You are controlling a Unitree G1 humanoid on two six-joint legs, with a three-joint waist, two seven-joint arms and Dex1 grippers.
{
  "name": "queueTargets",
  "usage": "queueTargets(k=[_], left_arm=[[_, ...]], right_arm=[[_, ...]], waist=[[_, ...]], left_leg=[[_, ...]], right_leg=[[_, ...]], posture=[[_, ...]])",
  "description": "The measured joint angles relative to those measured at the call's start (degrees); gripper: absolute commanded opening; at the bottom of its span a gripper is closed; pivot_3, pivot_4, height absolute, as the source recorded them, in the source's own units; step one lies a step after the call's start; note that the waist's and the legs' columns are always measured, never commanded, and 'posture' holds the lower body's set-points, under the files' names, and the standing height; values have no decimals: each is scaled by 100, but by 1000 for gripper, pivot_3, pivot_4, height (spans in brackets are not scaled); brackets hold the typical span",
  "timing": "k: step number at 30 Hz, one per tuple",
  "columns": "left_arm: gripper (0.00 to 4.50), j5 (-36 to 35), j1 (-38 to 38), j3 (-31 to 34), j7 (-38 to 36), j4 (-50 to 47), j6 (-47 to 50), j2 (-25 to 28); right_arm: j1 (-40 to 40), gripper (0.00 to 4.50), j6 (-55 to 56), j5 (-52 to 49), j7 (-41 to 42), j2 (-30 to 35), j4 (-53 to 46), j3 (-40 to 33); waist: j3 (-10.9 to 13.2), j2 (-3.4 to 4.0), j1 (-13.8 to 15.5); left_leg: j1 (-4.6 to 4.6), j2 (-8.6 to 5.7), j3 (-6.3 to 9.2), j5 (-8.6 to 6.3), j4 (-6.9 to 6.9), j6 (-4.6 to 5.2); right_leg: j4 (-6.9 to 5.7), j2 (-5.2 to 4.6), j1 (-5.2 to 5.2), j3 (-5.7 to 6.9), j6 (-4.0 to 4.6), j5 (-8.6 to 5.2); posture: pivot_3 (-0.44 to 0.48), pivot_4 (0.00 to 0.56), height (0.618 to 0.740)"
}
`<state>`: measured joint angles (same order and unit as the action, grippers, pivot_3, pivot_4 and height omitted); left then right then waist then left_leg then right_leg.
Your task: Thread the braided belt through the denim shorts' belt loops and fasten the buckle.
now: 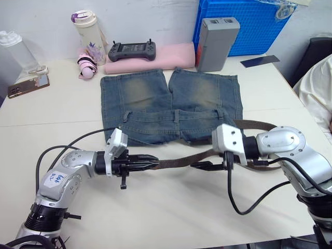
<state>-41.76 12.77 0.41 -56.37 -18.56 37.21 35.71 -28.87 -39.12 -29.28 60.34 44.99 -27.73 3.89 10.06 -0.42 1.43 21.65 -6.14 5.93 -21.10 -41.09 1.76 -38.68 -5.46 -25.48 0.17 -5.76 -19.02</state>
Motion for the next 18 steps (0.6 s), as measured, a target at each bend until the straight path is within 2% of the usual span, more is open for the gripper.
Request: queueTargets(k=[5, 10, 13, 15, 18], left_arm=[[398, -883, -265, 451, 1107, -391, 803, -563], [398, -1616, -325, 824, 1844, -611, 1220, -796], [398, -1998, -275, 884, 2136, -766, 1402, -823], [398, -2258, -195, 896, 2217, -857, 1490, -807], [398, -2490, -177, 943, 2300, -991, 1545, -743]], right_arm=[[436, 4438, -1385, -2211, -614, -47, -616, -1318], [1151, 4438, -1979, -4732, -999, 321, -829, -2094], [1576, 4438, -1999, -5622, -1524, 324, -836, -1997], [1829, 4438, -2038, -5609, -1959, 174, -842, -1589], [2095, 4438, -2079, -5470, -2637, -377, -679, -910]], waist=[[1, -2, 43], [1, -3, 30], [0, -3, 2], [-2, -7, 10], [-2, -6, 3]], left_leg=[[3, -2, 7, -1, 0, 2], [1, -1, 4, -1, -7, 3], [-4, 1, 0, 2, -7, -1], [-10, 3, 0, 5, -5, -6], [-10, 1, -1, 6, -5, -7]], right_leg=[[4, -2, 2, 4, 0, 0], [0, -2, 6, 3, -1, 1], [-12, -2, 7, -2, -1, 1], [-15, 0, 8, -1, -1, 0], [-19, 0, 5, -6, -1, 0]], posture=[[0, 150, 678], [0, 150, 678], [0, 150, 678], [0, 150, 678], [0, 150, 678]])
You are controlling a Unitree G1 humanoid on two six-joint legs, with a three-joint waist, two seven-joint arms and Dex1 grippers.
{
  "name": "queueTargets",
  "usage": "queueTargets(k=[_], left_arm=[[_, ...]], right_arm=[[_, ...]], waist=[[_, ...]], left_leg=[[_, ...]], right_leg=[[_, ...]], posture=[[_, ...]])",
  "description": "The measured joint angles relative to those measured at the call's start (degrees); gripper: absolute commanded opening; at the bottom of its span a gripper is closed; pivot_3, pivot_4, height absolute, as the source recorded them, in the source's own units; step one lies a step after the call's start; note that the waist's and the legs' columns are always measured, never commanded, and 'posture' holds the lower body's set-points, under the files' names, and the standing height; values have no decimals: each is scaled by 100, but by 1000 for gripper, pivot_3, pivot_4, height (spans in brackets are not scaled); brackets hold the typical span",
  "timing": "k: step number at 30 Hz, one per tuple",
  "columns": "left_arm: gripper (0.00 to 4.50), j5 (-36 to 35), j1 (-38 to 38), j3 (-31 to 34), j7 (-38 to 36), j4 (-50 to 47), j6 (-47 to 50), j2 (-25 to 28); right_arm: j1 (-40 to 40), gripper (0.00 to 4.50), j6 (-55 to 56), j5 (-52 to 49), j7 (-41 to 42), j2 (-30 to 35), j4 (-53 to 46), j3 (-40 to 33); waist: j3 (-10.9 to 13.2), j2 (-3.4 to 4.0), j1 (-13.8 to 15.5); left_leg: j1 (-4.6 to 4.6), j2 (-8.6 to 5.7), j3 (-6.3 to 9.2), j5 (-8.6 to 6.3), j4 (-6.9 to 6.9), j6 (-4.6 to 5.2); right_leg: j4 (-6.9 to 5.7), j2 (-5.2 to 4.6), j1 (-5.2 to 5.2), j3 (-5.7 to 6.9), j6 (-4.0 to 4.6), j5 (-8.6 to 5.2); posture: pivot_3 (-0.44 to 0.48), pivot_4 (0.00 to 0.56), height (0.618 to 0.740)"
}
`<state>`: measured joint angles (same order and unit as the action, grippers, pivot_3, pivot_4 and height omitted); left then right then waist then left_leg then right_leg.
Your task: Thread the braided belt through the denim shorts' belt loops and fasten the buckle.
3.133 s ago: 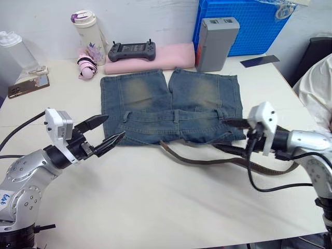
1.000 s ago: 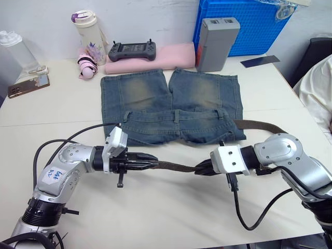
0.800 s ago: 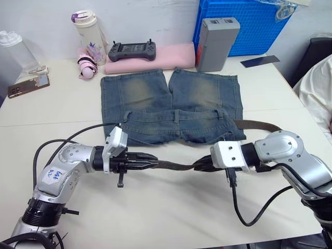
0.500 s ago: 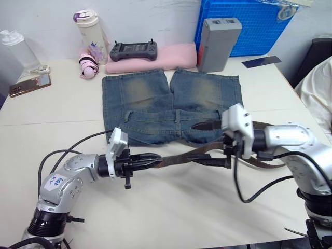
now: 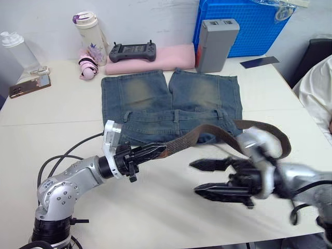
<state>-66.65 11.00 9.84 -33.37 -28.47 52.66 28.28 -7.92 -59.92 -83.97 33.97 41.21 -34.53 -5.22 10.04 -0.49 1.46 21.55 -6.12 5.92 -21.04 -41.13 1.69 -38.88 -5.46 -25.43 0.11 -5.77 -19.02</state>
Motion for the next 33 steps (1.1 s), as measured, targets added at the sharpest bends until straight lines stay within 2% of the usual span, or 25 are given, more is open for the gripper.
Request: queueTargets(k=[2, 7, 9, 14, 17, 19, 20, 22, 24, 25, 33], left_arm=[[398, -111, 7, 11, 51, -10, 5, 32], [398, -151, 6, 20, 132, -11, 4, 108], [398, -165, -1, 39, 152, -10, -20, 119], [398, -189, 0, 41, 215, -10, -26, 122], [398, -191, 0, 41, 226, -10, -28, 123], [398, -191, 0, 41, 232, -10, -31, 123], [398, -192, 0, 41, 239, -10, -35, 123], [398, -193, 0, 41, 247, -10, -47, 123], [398, -195, 0, 41, 255, -10, -60, 123], [398, -196, -1, 41, 259, -10, -65, 123], [398, -195, -8, 29, 314, -14, -106, 122]], right_arm=[[-28, 4438, 141, -65, -631, -580, 248, 295], [-317, 4438, 752, -742, -1779, -1505, 681, 288], [-354, 4438, 1066, -1206, -2157, -1695, 693, 144], [-278, 4438, 1350, -1598, -2663, -1719, 693, 35], [-230, 3700, 1405, -1644, -2809, -1719, 693, 35], [-194, 2628, 1470, -1646, -2878, -1725, 694, 35], [-192, 2376, 1501, -1648, -2925, -1745, 699, 35], [-190, 1363, 1522, -1650, -2993, -1783, 781, 35], [-180, 697, 1596, -1639, -3062, -1831, 841, 35], [-181, 156, 1627, -1633, -3088, -1870, 860, 35], [-223, 68, 1702, -1185, -3042, -1957, 786, 39]], waist=[[0, 0, -5], [0, 1, -6], [0, 1, 5], [0, 1, -8], [0, 1, -13], [0, 1, -14], [0, 2, -14], [0, 2, -12], [0, 2, -12], [0, 2, -12], [0, 2, -12]], left_leg=[[-1, -2, -4, 1, -2, 1], [-1, -5, -2, 1, 0, 1], [-1, -5, 0, 0, 1, 2], [-1, -6, -1, -1, 2, 4], [-1, -4, -1, -1, 3, 3], [-1, -4, -2, -1, 3, 3], [-1, -4, -2, -1, 3, 3], [-1, -5, -2, 0, 2, 3], [-1, -5, -2, -1, 3, 3], [-1, -5, -2, -1, 3, 3], [-1, -5, -2, -1, 3, 3]], right_leg=[[-3, 0, -1, -3, 0, 0], [-4, 1, -3, -3, 0, 0], [-2, 1, -3, -1, 0, 0], [0, 1, -4, -3, 0, 0], [-2, 3, -4, -4, 1, 0], [-3, 3, -4, -4, 1, 0], [-3, 3, -4, -4, 1, 0], [-3, 3, -4, -4, 1, 0], [-3, 3, -4, -5, 1, 0], [-3, 3, -4, -5, 1, 0], [-3, 3, -5, -5, 1, 0]], posture=[[0, 150, 678], [0, 150, 678], [0, 150, 678], [0, 150, 678], [0, 150, 678], [0, 150, 678], [0, 150, 678], [0, 150, 678], [0, 150, 678], [0, 150, 678], [0, 150, 678]])
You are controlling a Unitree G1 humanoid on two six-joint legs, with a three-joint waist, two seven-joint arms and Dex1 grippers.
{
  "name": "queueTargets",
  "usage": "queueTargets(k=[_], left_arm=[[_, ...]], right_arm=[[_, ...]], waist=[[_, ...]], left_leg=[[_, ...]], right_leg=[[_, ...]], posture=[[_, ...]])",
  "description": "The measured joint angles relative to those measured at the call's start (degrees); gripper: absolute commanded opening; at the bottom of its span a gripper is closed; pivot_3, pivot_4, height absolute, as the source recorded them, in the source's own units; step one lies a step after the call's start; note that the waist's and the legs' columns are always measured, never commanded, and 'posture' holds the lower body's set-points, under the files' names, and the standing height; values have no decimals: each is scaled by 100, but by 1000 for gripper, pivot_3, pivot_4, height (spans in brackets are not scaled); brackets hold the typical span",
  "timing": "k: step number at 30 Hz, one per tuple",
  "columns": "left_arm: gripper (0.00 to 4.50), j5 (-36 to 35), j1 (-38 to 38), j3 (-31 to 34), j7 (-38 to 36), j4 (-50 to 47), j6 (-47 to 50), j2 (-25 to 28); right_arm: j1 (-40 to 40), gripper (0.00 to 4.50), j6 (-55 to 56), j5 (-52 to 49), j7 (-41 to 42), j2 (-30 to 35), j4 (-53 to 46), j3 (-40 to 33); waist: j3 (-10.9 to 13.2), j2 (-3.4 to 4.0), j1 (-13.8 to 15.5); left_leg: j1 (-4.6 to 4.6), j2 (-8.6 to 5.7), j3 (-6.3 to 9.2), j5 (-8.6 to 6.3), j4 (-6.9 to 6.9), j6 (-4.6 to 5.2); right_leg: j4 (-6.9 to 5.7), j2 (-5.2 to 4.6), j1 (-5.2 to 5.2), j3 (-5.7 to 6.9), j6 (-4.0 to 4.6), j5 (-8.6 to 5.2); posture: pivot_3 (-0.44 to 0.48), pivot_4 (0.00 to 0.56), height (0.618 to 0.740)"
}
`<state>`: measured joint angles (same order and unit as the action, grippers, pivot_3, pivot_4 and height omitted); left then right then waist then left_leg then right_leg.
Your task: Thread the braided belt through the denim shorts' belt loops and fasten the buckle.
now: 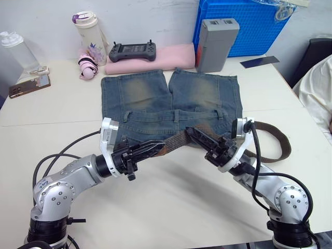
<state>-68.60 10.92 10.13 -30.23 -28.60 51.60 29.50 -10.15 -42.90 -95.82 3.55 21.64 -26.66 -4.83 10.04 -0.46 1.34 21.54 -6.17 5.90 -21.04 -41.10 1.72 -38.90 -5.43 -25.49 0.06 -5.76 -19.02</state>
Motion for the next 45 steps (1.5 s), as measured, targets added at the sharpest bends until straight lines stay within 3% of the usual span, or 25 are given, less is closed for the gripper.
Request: queueTargets(k=[15, 17, 21, 23, 27, 30, 35, 39, 42, 44, 45], left_arm=[[398, 390, 56, -166, 179, -1, -299, -4], [398, 399, 86, -166, 178, -1, -299, 19], [398, 399, 97, -177, 178, -4, -302, 24], [398, 460, 84, -181, 192, -12, -328, 48], [398, 473, 96, -221, 318, -5, -298, 7], [1308, 466, 109, -230, 421, 13, -256, -55], [3463, 428, 76, -223, 451, 24, -205, -67], [3463, 457, 74, -106, 449, 23, -231, 61], [3463, 878, 74, -90, 138, 51, -469, 440], [3463, 1947, 175, -469, -430, 345, -1264, 931], [3463, 2893, 370, -955, -748, 744, -2074, 1151]], right_arm=[[-159, 68, 2, 560, 110, 118, -21, -3], [-165, 68, 2, 564, 132, 121, -20, -12], [-185, 68, 2, 570, 183, 141, -1, -14], [-204, 68, 0, 565, 188, 138, 0, -11], [-207, 68, 0, 567, 185, 140, 1, -12], [-208, 0, 25, 567, 181, 141, 1, -49], [-206, 0, 37, 565, 141, 152, 0, -201], [-197, 0, 37, 564, 78, 150, -1, -201], [-185, 0, 49, 564, 43, 160, 1, -281], [-136, 0, 113, 547, 21, 284, 46, -560], [-61, 0, 146, 542, 72, 439, 133, -775]], waist=[[0, 0, -16], [0, 0, -49], [-2, 18, -169], [-6, 29, -61], [-6, 29, 19], [-6, 29, 10], [-6, 29, -3], [-6, 29, 0], [-6, 29, 1], [-6, 29, 12], [-6, 30, 58]], left_leg=[[6, -11, 18, 3, 7, 4], [27, -31, 70, 15, 9, 10], [128, -169, 286, 110, 12, 44], [121, -202, 299, 122, 2, 43], [121, -205, 291, 122, 12, 42], [121, -204, 287, 121, 21, 41], [118, -193, 279, 122, 22, 30], [118, -185, 275, 126, 21, 20], [116, -174, 271, 124, 23, 9], [106, -172, 258, 125, 32, 5], [100, -173, 254, 126, 37, 5]], right_leg=[[-3, -14, 7, 16, 0, 0], [-17, -44, 29, 70, 3, -2], [-32, -253, 83, 335, 4, -28], [-38, -205, 19, 196, 11, -27], [-19, -174, 5, 101, 2, -22], [-17, -170, -2, 94, -1, -22], [-12, -155, -5, 80, -4, -21], [-12, -143, -5, 69, -7, -20], [-11, -130, -6, 64, -8, -20], [-9, -129, -5, 57, -7, -20], [-4, -130, 3, 56, -8, -20]], posture=[[0, 150, 678], [0, 150, 678], [0, 150, 678], [0, 150, 678], [0, 150, 678], [0, 150, 678], [0, 150, 678], [0, 150, 678], [0, 150, 678], [0, 150, 678], [0, 150, 678]])
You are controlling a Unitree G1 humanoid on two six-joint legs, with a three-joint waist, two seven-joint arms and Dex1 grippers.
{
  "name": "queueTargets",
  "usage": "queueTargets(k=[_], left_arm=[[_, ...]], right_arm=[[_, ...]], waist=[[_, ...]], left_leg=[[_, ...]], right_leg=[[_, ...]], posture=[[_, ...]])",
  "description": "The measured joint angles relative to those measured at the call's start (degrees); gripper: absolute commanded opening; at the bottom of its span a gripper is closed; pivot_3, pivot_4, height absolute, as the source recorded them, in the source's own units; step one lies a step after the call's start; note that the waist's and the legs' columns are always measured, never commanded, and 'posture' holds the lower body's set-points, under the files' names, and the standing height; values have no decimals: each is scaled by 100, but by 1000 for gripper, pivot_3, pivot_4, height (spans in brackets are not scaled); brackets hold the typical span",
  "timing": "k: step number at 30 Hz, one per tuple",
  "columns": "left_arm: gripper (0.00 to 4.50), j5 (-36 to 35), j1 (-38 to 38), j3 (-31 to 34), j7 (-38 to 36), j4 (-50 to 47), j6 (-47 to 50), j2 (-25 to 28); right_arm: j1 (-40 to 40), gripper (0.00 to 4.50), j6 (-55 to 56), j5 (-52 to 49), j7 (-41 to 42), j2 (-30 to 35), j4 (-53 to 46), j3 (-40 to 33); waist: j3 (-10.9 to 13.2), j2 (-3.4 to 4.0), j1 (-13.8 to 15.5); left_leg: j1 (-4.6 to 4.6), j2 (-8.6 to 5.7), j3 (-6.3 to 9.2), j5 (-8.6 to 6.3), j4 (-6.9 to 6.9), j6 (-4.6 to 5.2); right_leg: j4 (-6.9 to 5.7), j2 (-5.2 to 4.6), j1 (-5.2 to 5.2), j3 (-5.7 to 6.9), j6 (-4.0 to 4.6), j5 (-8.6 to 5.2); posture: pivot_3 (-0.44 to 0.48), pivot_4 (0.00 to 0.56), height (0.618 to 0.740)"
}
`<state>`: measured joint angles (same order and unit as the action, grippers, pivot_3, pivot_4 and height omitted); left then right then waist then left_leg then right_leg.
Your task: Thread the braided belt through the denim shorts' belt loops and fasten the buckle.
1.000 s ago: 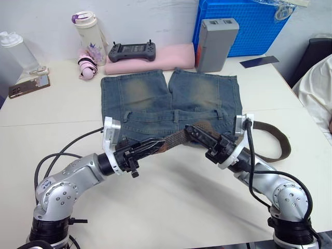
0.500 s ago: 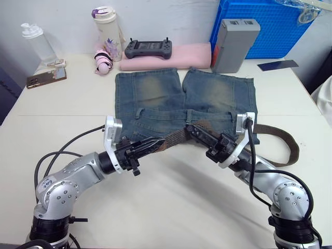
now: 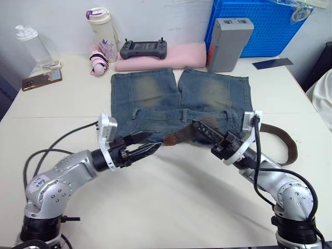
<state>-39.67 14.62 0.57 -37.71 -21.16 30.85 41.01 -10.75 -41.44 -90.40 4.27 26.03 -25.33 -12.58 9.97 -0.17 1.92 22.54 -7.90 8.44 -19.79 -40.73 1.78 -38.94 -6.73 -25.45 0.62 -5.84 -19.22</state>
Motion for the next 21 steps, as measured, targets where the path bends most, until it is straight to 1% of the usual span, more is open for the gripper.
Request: queueTargets(k=[1, 2, 3, 4, 6, 7, 8, 9, 12, 15, 17, 19, 21], left_arm=[[3463, 567, 123, -271, -149, 289, -515, 84], [3463, 1379, 385, -681, -284, 811, -1293, 79], [3463, 1977, 648, -980, -359, 1354, -1924, -10], [3463, 2391, 792, -1146, -382, 1771, -2372, -110], [3463, 2898, 1102, -1392, -458, 2485, -3061, -375], [3463, 3260, 1407, -1563, -502, 3025, -3554, -542], [3463, 3413, 1540, -1633, -511, 3254, -3760, -593], [3463, 3618, 1764, -1705, -555, 3678, -4054, -724], [3463, 3842, 2130, -1733, -628, 4559, -4512, -1076], [2576, 3998, 2408, -1737, -664, 5107, -4813, -1307], [1710, 4006, 2451, -1730, -747, 5341, -4974, -1386], [696, 4014, 2450, -1724, -820, 5443, -5064, -1398], [41, 4015, 2450, -1676, -824, 5498, -5105, -1399]], right_arm=[[39, 0, 7, 0, 19, 116, 87, -152], [150, 0, 20, -11, 68, 229, 168, -389], [229, 0, 26, -40, 123, 308, 240, -553], [240, 0, 31, -59, 157, 323, 293, -642], [333, 0, 31, -93, 224, 350, 292, -772], [394, 0, 31, -116, 252, 403, 281, -829], [429, 0, 30, -121, 264, 437, 272, -858], [510, 0, 30, -126, 283, 500, 253, -942], [548, 0, 62, -104, 276, 560, 187, -1084], [524, 0, 134, -95, 226, 566, 76, -1090], [500, 0, 150, -49, 210, 568, 62, -1089], [495, 0, 154, 40, 185, 581, 61, -1084], [493, 0, 155, 147, 184, 612, 56, -1078]], waist=[[0, 0, 23], [0, 0, 78], [0, 0, 119], [0, -2, 119], [0, -3, 93], [1, -5, 71], [1, -5, 49], [1, -5, 44], [1, -6, -21], [0, -7, -38], [0, -8, -41], [0, -8, -40], [0, -9, -44]], left_leg=[[-4, -2, -8, 0, 4, 1], [-9, -2, -17, 3, 15, 6], [-9, -2, -23, 5, 20, 9], [-6, -1, -26, 6, 27, 11], [-11, 2, -36, 6, 49, 14], [-9, 9, -41, 6, 60, 14], [-10, 12, -43, 6, 67, 14], [-10, 14, -44, 6, 68, 14], [-9, 14, -48, 7, 66, 15], [-11, 14, -54, 13, 58, 16], [-14, 14, -60, 21, 58, 14], [-17, 14, -62, 26, 57, 9], [-20, 14, -62, 28, 58, 7]], right_leg=[[6, 0, 1, -5, -4, 2], [14, 0, 4, -12, -11, 6], [23, 1, 4, -18, -19, 11], [34, 4, 0, -21, -24, 14], [34, 5, -7, -33, -30, 17], [33, 9, -10, -32, -34, 19], [31, 9, -10, -29, -36, 20], [30, 9, -10, -25, -36, 20], [31, 9, -11, -23, -38, 21], [36, 8, -8, -30, -52, 28], [37, 8, -8, -39, -59, 32], [39, 8, -8, -43, -60, 33], [33, 8, -7, -46, -60, 33]], posture=[[0, 150, 678], [0, 150, 678], [0, 150, 678], [0, 150, 678], [0, 150, 678], [0, 150, 678], [0, 150, 678], [0, 150, 678], [0, 150, 678], [0, 150, 678], [0, 150, 678], [0, 150, 678], [0, 150, 677]])
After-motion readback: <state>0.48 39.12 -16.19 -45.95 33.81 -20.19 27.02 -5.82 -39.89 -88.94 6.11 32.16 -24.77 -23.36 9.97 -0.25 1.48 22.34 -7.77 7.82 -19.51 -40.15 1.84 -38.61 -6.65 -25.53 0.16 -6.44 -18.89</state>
